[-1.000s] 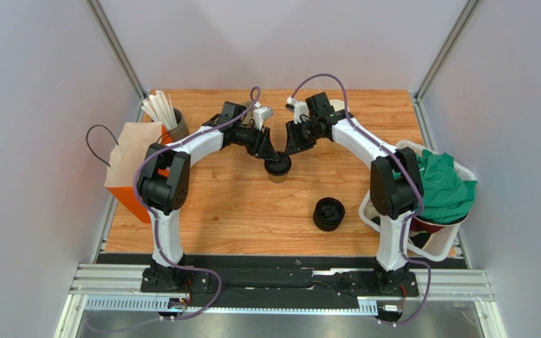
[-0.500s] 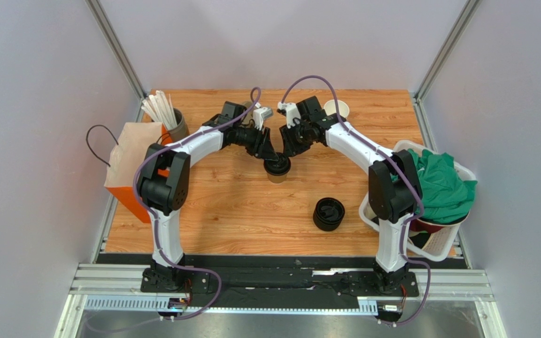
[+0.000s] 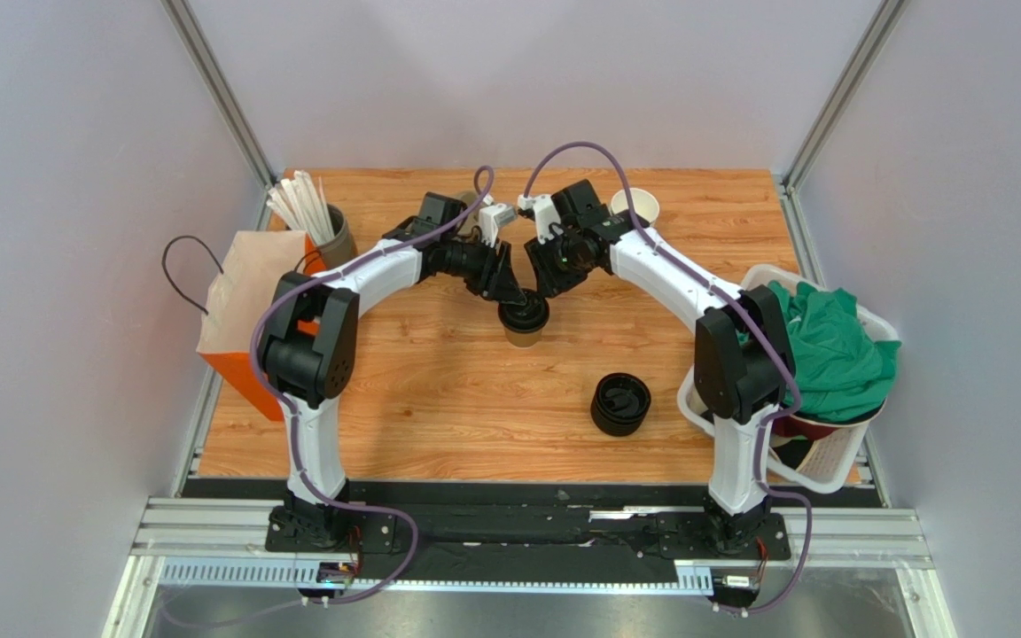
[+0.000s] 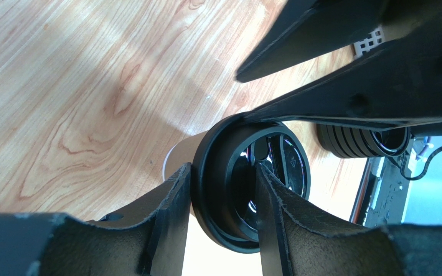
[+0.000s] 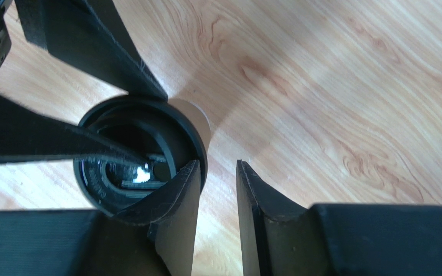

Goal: Pack the takeout coffee

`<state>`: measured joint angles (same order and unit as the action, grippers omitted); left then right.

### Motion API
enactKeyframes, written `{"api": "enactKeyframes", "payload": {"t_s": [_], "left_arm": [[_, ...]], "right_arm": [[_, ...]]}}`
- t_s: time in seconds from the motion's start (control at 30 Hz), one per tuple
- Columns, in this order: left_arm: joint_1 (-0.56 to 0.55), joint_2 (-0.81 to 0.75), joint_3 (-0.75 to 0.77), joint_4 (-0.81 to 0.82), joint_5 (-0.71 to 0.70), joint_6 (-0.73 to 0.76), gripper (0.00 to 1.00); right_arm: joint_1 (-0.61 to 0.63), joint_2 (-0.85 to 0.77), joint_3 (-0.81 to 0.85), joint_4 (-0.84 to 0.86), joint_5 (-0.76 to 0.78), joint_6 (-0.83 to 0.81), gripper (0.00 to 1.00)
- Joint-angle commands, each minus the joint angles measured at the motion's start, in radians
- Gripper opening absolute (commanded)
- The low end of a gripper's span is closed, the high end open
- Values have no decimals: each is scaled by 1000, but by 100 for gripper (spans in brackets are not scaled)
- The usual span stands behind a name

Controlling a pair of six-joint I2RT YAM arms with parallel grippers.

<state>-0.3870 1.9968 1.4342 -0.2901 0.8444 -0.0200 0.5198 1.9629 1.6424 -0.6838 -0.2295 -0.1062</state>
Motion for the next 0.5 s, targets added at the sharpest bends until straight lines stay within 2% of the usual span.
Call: {"api": "enactKeyframes", "payload": {"t_s": [0.0,0.23,0.47], "left_arm": [[-6,45,-61,-109,-183,84,45],[-1,16,-46,-110,-150,97,50],[-1,0,14,-136,-81,88,57]], "right_arm": [[-20,-74,80,-100,-7,-16,34],[-41,-136,66,-118,-117,-13,36],[-41,-87,25,-89,-202,39,44]]}}
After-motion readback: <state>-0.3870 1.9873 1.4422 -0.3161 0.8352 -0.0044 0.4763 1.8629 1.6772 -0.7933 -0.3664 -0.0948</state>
